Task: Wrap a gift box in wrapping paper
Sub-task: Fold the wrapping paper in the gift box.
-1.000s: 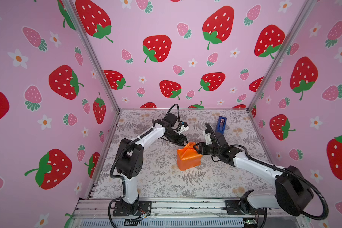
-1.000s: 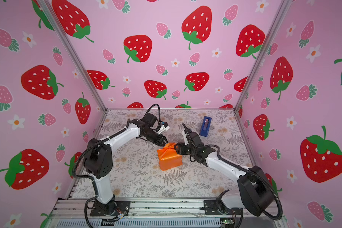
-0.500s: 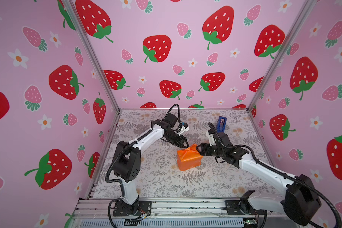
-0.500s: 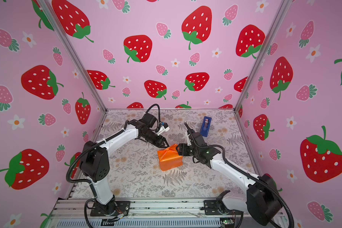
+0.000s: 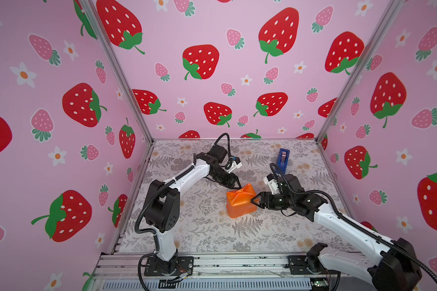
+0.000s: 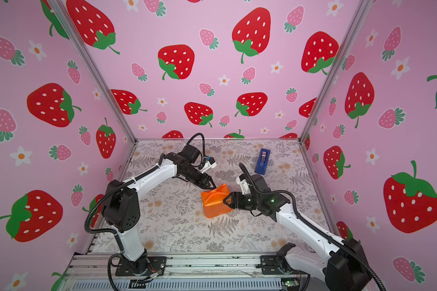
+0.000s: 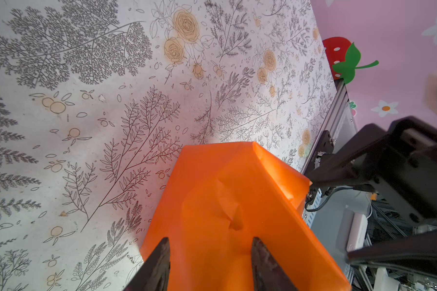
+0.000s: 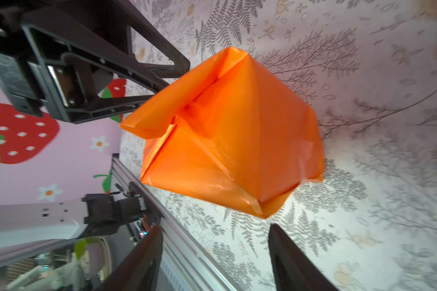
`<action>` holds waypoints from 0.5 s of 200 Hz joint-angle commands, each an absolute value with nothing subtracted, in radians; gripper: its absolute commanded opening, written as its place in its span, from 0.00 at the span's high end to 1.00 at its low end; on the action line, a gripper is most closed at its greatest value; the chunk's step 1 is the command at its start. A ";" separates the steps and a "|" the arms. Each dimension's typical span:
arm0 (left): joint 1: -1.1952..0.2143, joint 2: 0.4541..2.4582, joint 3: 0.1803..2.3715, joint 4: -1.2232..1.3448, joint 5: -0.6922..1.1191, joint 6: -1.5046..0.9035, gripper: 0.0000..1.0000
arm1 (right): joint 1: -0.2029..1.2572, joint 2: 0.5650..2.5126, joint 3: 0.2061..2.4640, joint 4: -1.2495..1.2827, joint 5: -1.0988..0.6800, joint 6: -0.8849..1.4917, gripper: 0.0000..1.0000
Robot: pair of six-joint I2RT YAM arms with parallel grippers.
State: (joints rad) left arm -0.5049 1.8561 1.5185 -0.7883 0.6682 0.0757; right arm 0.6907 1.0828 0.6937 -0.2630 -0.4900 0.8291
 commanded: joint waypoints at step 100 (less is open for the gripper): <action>-0.538 1.796 1.457 -0.810 0.617 0.062 0.46 | 0.662 1.283 0.671 -0.013 -0.487 0.904 0.55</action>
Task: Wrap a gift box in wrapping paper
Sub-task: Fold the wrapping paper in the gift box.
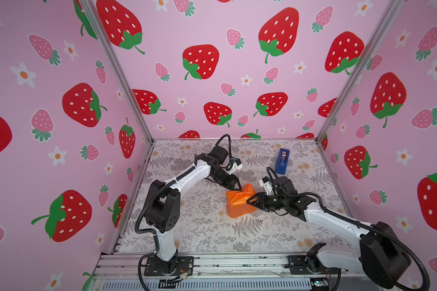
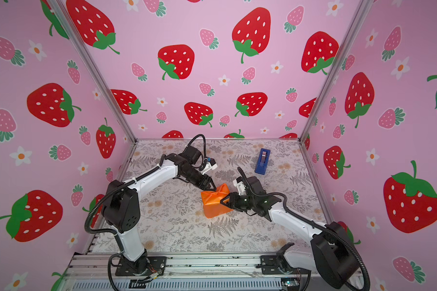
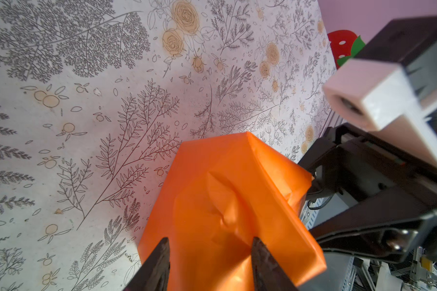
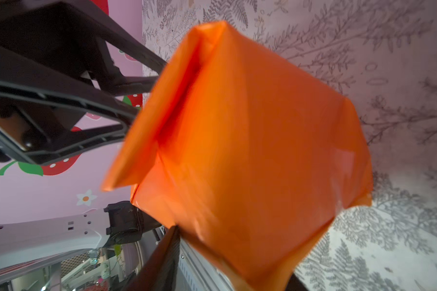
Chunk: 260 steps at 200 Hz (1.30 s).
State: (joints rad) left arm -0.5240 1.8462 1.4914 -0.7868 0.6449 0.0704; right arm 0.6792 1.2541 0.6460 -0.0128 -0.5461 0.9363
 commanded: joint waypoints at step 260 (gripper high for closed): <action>-0.605 1.723 1.414 -0.816 0.390 -0.072 0.44 | 0.688 1.402 0.747 -0.090 -0.428 0.959 0.39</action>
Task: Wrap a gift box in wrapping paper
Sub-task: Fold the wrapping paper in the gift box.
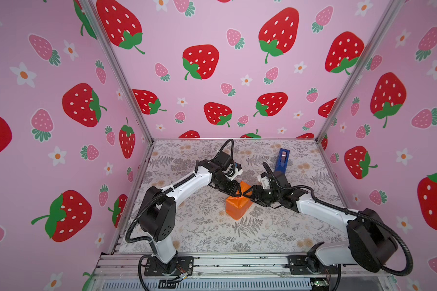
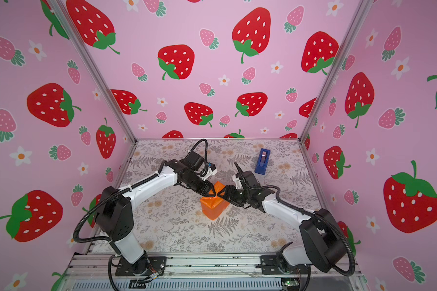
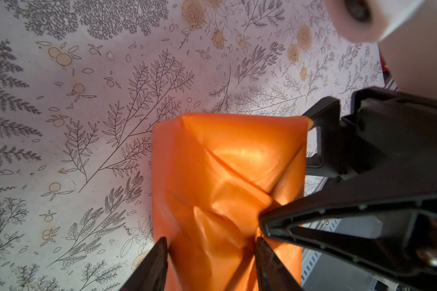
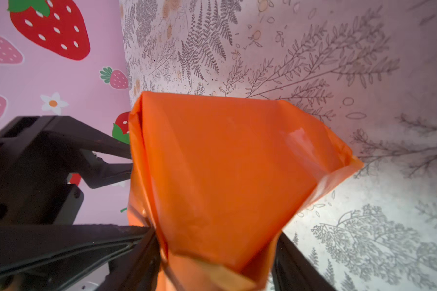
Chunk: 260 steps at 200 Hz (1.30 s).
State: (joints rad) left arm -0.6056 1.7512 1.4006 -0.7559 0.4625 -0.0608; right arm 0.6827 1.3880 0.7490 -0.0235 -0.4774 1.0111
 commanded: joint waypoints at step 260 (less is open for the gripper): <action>-0.513 1.539 1.105 -0.466 0.765 -0.478 1.00 | 0.672 1.423 0.743 -0.096 -0.429 0.934 0.44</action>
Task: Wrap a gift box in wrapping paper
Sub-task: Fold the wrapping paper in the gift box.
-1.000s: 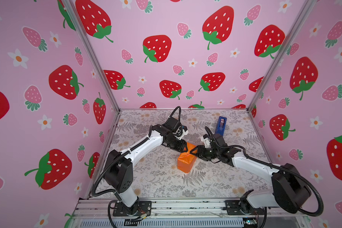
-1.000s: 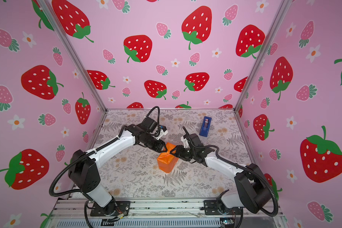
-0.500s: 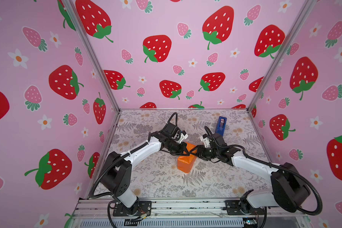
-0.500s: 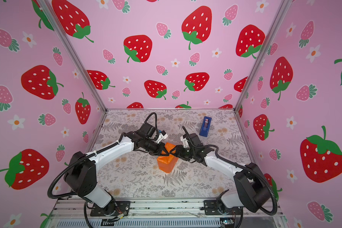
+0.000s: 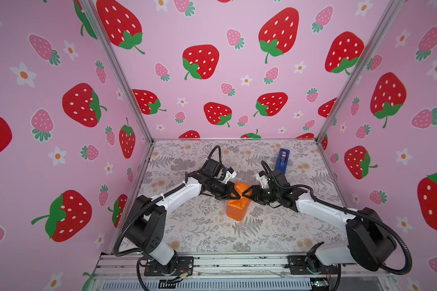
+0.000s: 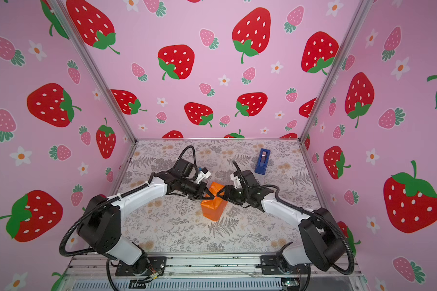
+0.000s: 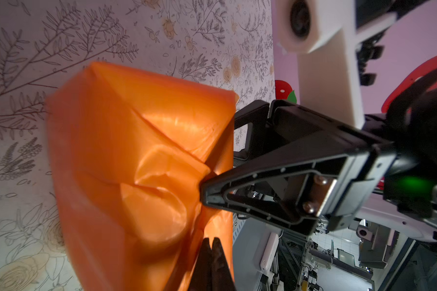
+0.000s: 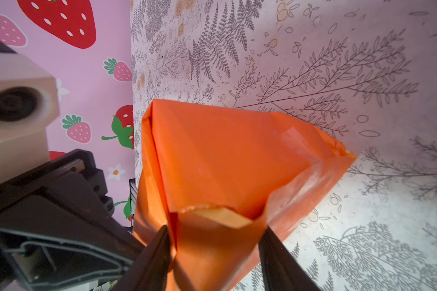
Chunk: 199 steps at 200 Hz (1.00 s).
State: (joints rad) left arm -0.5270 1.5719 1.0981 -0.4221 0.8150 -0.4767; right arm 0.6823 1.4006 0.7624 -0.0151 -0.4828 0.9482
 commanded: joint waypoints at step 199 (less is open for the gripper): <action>-0.518 1.612 0.998 -0.530 0.716 -0.421 1.00 | 0.732 1.412 0.770 -0.041 -0.512 0.966 0.16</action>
State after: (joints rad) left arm -0.5076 1.5593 1.0328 -0.4046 0.8139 -0.4416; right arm 0.7265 1.3884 0.7616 -0.0380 -0.5053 0.9703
